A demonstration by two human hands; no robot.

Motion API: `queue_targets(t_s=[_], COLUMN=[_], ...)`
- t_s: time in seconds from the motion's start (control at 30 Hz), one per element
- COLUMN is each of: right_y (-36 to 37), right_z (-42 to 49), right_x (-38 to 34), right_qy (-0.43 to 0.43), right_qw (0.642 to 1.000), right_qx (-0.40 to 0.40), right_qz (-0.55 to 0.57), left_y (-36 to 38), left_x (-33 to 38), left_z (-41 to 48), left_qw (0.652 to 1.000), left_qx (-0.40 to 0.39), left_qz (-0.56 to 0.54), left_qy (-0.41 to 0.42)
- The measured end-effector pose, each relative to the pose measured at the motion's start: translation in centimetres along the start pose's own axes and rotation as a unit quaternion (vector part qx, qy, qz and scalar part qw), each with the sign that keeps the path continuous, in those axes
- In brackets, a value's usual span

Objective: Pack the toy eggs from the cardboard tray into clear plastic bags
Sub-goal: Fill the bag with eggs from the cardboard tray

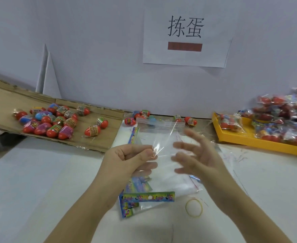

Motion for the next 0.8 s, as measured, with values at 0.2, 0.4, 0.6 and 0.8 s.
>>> queue_targets(t_s=[0.2,0.4,0.6,0.8], right_y=[2.2,7.5,8.2,15.1], right_z=[0.8,2.1,12.4,18.7], right_x=[-0.8,-4.2,-4.7,0.2], right_qy=[-0.041,-0.169,-0.090,-0.161], right_qw=[0.992,0.932,0.992,0.860], right_qx=[0.117,-0.193,-0.010,-0.182], right_qz=[-0.026,-0.256,-0.089,-0.450], left_y=[-0.2,0.2,-3.7,-3.8], left_x=[1.2,1.4,1.6,1.2], left_z=[-1.2,-1.4,0.0,0.5], left_qw=[0.973,0.989,0.931,0.933], left_qx=[0.195,0.126,0.307,0.305], left_qz=[0.095,-0.068,-0.197,-0.186], left_qy=[0.075,0.044,0.034,0.037])
Point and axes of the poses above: each hand's wrist, its own z-axis towards the middle knuckle, its own y-axis out of the palm, x = y × z, the point moved 3 cm from there along z, towards the middle knuckle, and after that the axes turned 3 degrees about x, right-handed, at the moved point
